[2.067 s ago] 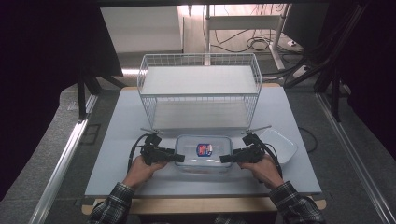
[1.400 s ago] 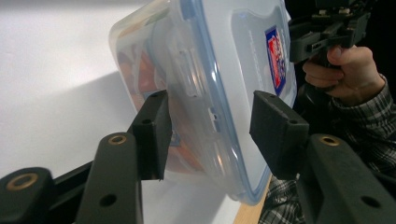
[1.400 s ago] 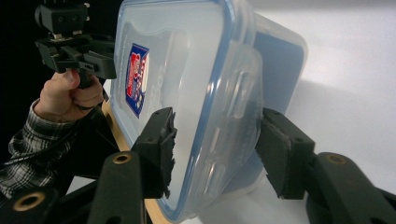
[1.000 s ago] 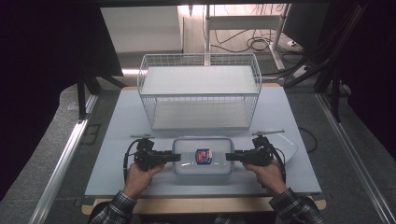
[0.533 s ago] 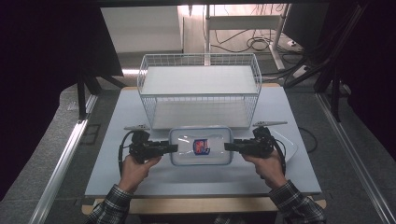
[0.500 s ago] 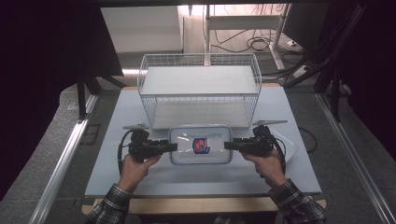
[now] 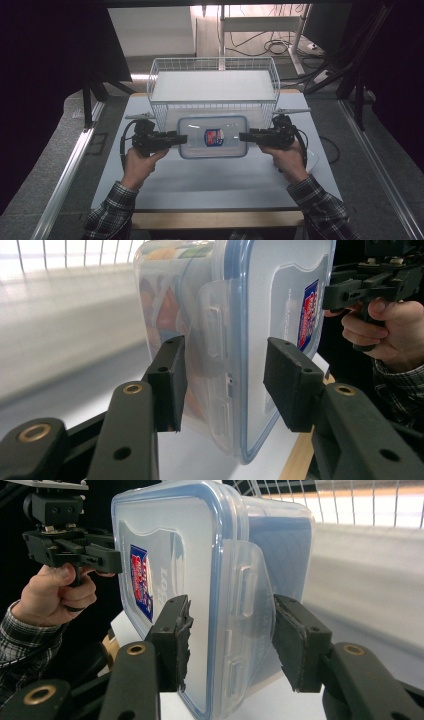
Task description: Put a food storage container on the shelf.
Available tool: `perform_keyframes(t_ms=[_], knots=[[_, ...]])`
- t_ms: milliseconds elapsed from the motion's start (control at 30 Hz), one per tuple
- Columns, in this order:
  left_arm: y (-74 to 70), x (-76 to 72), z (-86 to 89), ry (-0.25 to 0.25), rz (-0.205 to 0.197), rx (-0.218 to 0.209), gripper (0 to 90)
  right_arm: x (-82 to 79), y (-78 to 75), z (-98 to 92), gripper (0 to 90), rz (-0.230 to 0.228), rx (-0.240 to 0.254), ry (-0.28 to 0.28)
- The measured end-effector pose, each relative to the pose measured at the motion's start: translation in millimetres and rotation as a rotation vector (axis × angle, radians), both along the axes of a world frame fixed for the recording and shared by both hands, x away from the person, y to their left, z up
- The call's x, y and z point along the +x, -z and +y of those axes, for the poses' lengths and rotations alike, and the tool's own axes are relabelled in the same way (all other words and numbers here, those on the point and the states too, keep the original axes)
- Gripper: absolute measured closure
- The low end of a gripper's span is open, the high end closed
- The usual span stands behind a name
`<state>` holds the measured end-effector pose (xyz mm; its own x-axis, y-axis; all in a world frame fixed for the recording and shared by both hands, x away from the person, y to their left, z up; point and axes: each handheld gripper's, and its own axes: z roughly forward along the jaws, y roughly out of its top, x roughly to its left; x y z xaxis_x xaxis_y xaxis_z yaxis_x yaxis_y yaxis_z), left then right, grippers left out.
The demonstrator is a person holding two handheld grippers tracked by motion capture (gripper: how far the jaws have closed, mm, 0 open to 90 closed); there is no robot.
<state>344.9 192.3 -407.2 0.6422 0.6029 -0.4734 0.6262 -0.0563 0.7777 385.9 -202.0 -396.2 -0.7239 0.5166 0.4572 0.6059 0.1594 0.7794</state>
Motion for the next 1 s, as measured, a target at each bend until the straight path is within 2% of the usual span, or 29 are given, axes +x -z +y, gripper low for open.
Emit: perform_keyframes(t_ms=[133, 167, 200, 233, 267, 433, 700, 1000], knots=[[-12.5, 5.3, 0.7, -0.005, -0.025, -0.006, 52.8, 6.6, -14.4, 1.0, 51.0, -0.026, 0.003, 0.000], [-19.7, 8.2, 1.1, -0.005, -0.039, -0.007, 52.9, 9.6, -21.7, 1.3, 51.0, -0.035, 0.005, 0.001], [-19.7, 8.2, 1.1, -0.005, -0.039, -0.007, 52.9, 9.6, -21.7, 1.3, 51.0, -0.035, 0.005, 0.001], [-23.3, 10.0, 1.5, -0.004, -0.046, -0.008, 52.9, 12.7, -28.7, 1.5, 51.0, -0.043, 0.008, 0.000], [-27.1, 11.8, 1.8, -0.004, -0.051, -0.008, 52.9, 12.7, -28.7, 1.5, 51.0, -0.043, 0.008, 0.000], [-48.3, 26.0, 4.3, -0.001, -0.067, -0.021, 53.1, 24.3, -47.2, 2.2, 51.0, -0.055, 0.024, 0.003], [-67.4, 43.2, 3.7, 0.001, -0.076, -0.012, 53.3, 38.3, -59.8, 2.5, 50.5, -0.047, 0.038, 0.023], [-83.6, 66.8, 7.0, -0.001, -0.081, -0.031, 53.2, 57.2, -77.4, 4.7, 50.4, -0.060, 0.046, 0.040]])
